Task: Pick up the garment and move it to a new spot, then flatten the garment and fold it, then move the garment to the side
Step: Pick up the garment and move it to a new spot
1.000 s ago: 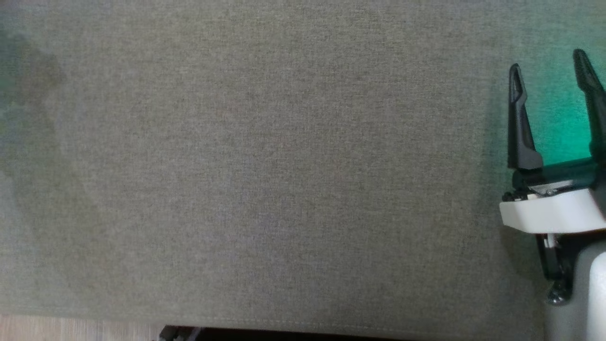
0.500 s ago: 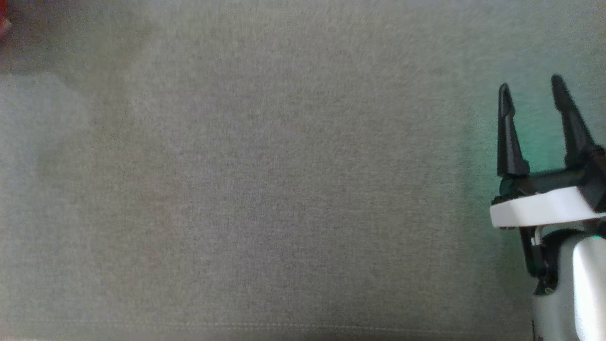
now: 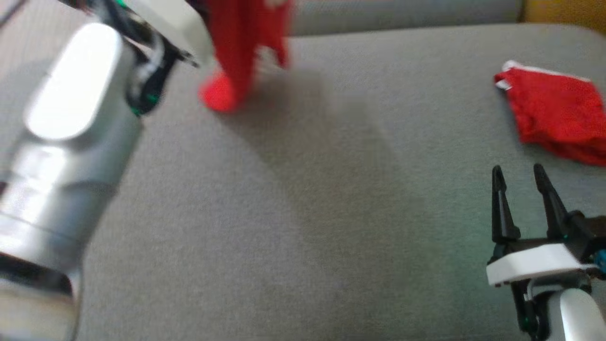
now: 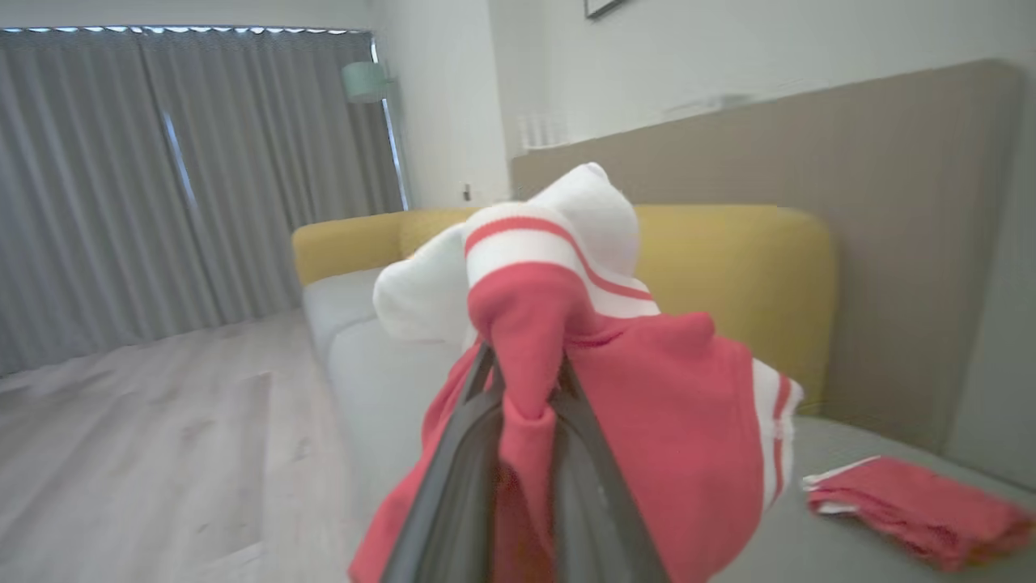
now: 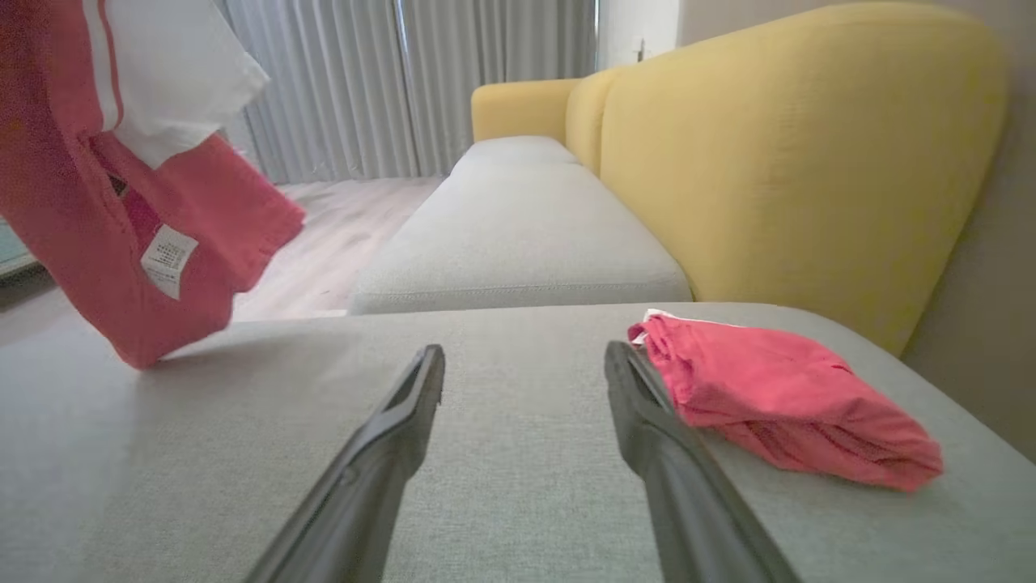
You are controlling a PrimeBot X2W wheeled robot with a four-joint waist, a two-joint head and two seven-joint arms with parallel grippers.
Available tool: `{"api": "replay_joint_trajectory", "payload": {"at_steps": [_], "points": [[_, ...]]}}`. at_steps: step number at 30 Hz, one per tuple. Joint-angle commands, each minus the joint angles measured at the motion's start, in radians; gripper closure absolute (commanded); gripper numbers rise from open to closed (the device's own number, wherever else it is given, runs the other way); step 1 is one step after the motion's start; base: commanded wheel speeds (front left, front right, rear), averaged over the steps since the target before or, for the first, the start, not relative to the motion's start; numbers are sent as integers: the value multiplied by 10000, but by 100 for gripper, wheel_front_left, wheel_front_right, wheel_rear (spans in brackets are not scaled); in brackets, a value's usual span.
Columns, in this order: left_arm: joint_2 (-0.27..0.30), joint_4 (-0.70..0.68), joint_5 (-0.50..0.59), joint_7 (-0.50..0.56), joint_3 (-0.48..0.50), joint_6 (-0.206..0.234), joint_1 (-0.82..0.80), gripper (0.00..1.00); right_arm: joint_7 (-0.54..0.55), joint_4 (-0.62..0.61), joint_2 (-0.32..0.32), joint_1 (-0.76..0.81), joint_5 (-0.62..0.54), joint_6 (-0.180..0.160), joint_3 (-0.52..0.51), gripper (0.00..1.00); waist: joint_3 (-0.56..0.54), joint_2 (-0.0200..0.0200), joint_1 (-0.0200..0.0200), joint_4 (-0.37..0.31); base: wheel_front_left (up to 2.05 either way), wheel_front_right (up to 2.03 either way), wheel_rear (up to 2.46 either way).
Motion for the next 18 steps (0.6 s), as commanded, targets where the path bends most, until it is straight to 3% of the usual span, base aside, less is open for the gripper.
{"api": "replay_joint_trajectory", "payload": {"at_steps": [1, 5, 9, 18], "points": [[269, -378, -121, 2, 341, 20, -412, 100, -112, -303, -47, -140, 52, 65, 204, 0, -615, -1, 5, -511, 0, 0, 0], [-345, -1673, -1399, 58, 635, 27, 425, 100, -293, -81, -47, 54, 300, 65, 295, 0, -568, -1, 5, -687, 0, 0, 0], [-474, -2078, -1908, -21, 750, 218, 1362, 100, -450, 77, -47, -34, 518, 65, 526, 0, -232, -1, 5, -765, 0, 0, 0], [266, 86, -2055, -851, 1023, 746, 3336, 100, -788, 506, -47, -793, 674, 65, 1103, 0, 879, -1, 5, -1068, 0, 0, 0]]}}
